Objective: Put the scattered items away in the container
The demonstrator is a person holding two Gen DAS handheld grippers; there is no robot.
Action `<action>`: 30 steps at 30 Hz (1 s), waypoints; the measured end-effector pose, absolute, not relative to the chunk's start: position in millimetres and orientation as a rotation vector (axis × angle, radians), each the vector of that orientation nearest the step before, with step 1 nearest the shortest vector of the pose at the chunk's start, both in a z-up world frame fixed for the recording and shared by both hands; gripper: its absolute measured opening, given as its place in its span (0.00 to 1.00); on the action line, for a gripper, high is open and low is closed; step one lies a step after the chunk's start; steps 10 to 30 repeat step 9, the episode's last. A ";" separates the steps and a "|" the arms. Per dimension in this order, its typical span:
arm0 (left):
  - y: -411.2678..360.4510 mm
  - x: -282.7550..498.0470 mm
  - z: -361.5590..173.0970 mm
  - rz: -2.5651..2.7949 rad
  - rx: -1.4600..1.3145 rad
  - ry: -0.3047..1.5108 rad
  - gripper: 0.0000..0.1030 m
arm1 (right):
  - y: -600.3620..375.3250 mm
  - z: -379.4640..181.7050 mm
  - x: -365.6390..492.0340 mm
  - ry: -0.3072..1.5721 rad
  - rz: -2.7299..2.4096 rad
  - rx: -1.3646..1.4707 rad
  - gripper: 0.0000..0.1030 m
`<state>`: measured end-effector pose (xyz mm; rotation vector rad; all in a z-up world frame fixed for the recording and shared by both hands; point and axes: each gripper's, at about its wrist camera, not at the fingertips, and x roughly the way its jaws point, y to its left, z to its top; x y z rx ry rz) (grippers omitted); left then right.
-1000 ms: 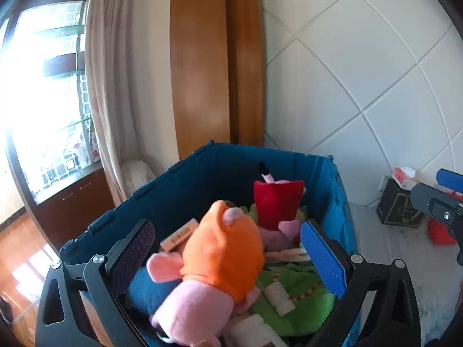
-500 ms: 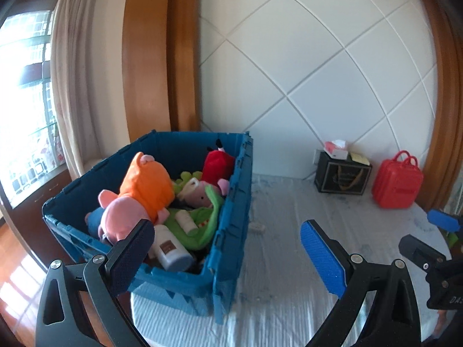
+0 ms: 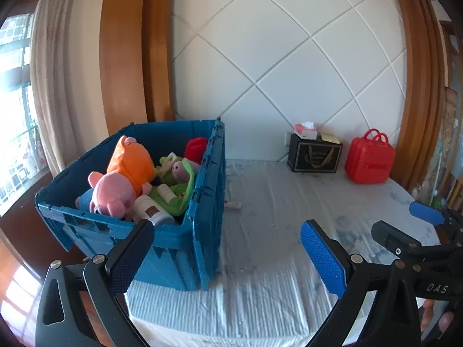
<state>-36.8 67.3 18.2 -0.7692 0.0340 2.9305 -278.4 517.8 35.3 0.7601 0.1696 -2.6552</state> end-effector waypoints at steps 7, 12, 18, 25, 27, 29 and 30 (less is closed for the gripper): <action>57.9 -26.7 16.9 2.950 -0.779 0.037 0.99 | 514.4 32.9 -265.3 0.178 -2.675 0.780 1.00; 56.6 -23.0 18.6 2.950 -0.769 0.038 0.99 | 514.5 33.9 -263.2 0.182 -2.681 0.777 1.00; 56.6 -23.0 18.6 2.950 -0.769 0.038 0.99 | 514.5 33.9 -263.2 0.182 -2.681 0.777 1.00; 56.6 -23.0 18.6 2.950 -0.769 0.038 0.99 | 514.5 33.9 -263.2 0.182 -2.681 0.777 1.00; 56.6 -23.0 18.6 2.950 -0.769 0.038 0.99 | 514.5 33.9 -263.2 0.182 -2.681 0.777 1.00; 56.6 -23.0 18.6 2.950 -0.769 0.038 0.99 | 514.5 33.9 -263.2 0.182 -2.681 0.777 1.00; 56.6 -23.0 18.6 2.950 -0.769 0.038 0.99 | 514.5 33.9 -263.2 0.182 -2.681 0.777 1.00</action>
